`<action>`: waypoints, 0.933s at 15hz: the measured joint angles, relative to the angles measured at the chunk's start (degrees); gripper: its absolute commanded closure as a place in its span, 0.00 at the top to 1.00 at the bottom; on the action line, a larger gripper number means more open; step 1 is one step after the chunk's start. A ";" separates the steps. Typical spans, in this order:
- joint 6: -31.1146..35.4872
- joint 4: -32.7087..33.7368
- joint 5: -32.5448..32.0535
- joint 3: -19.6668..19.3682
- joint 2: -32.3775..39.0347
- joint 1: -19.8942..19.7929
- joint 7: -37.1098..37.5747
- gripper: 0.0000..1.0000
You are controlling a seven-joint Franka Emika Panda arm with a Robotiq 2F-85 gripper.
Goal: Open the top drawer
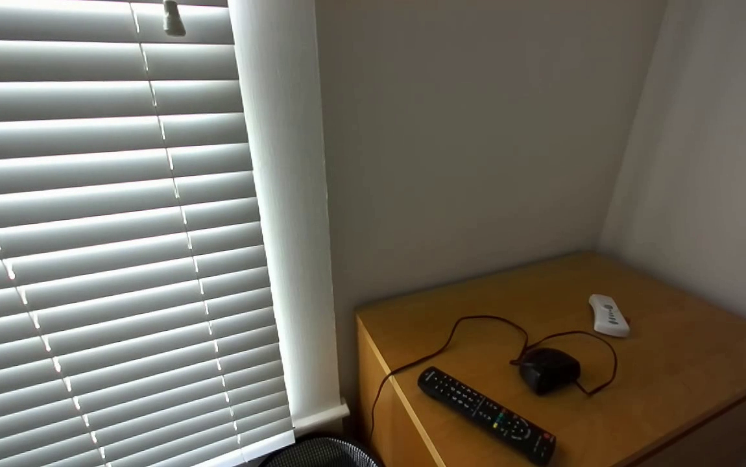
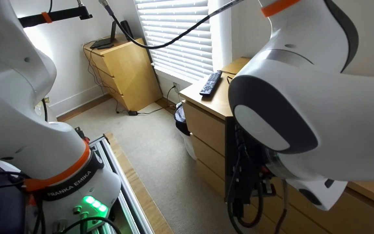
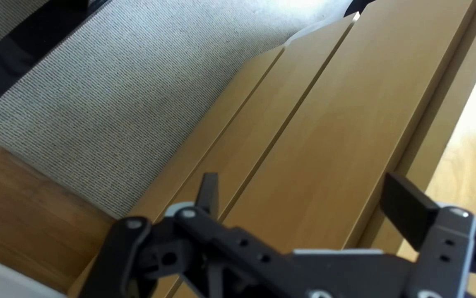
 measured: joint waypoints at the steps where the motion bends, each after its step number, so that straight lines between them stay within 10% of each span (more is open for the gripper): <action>1: 0.02 0.05 -0.04 0.02 0.14 -0.05 0.00 1.00; 14: -1.55 1.00 0.06 1.18 1.04 -0.48 0.03 1.00</action>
